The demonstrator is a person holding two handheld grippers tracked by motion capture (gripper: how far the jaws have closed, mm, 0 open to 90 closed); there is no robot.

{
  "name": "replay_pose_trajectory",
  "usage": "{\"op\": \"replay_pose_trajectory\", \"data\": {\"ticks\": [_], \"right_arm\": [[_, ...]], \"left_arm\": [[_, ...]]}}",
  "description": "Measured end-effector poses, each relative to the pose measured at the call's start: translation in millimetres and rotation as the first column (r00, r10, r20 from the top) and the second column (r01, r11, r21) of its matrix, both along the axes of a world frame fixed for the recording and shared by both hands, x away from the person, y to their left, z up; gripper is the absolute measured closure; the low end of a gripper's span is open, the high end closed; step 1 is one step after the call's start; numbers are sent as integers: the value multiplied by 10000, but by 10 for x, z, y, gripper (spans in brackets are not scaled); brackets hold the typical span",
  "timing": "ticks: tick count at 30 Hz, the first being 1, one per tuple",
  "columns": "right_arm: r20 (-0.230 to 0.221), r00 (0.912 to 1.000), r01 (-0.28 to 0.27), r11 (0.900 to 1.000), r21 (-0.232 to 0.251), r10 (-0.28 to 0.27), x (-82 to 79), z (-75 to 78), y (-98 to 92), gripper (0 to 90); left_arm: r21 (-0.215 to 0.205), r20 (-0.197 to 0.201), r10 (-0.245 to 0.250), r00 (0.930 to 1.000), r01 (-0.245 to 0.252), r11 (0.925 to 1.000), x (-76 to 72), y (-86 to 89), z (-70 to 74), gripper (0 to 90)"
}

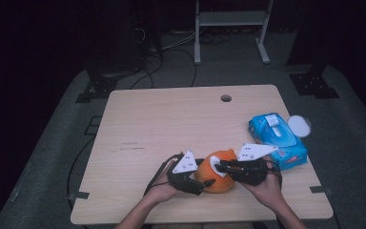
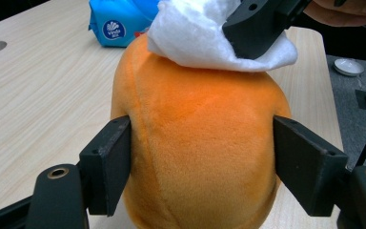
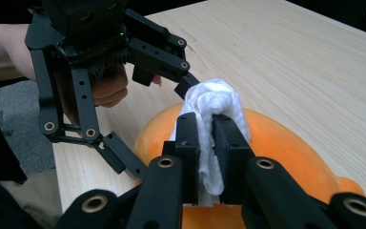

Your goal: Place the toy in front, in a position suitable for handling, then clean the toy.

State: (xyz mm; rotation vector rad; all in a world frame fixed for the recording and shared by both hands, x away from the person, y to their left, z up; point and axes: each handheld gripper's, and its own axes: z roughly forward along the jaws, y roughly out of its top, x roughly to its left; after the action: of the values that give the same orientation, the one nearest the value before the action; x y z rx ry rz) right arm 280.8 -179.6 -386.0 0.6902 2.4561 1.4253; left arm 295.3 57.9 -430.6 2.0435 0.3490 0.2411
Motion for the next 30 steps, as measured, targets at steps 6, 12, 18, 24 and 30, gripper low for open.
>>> {"op": "replay_pose_trajectory", "data": {"ticks": [6, 12, 18, 24, 30], "right_arm": [[1, 10000, -45, 10000, -29, 45, 25, -7, 1, 805], [142, 9999, -15, 10000, -63, 16, 0, 7, 35, 806], [714, 9965, -385, 9970, -673, 433, -106, 27, 199, 806], [394, 9989, 277, 9991, -328, -264, 38, 22, -48, 807], [-59, 9993, 379, 9993, -10, -379, 74, -12, -185, 807]], "left_arm": [[12, -101, -3, 9999, 3, 10000, 6, 13, -6, 240], [-13, -188, 118, 9998, -119, 9999, 14, 14, -11, 232], [30, -73, 171, 9998, -171, 9999, -2, 9, -11, 241], [-304, -412, 96, 9991, -108, 9995, 51, 57, -21, 178], [-847, -1612, 240, 9866, -380, 9957, 134, 68, -97, 204]]}}
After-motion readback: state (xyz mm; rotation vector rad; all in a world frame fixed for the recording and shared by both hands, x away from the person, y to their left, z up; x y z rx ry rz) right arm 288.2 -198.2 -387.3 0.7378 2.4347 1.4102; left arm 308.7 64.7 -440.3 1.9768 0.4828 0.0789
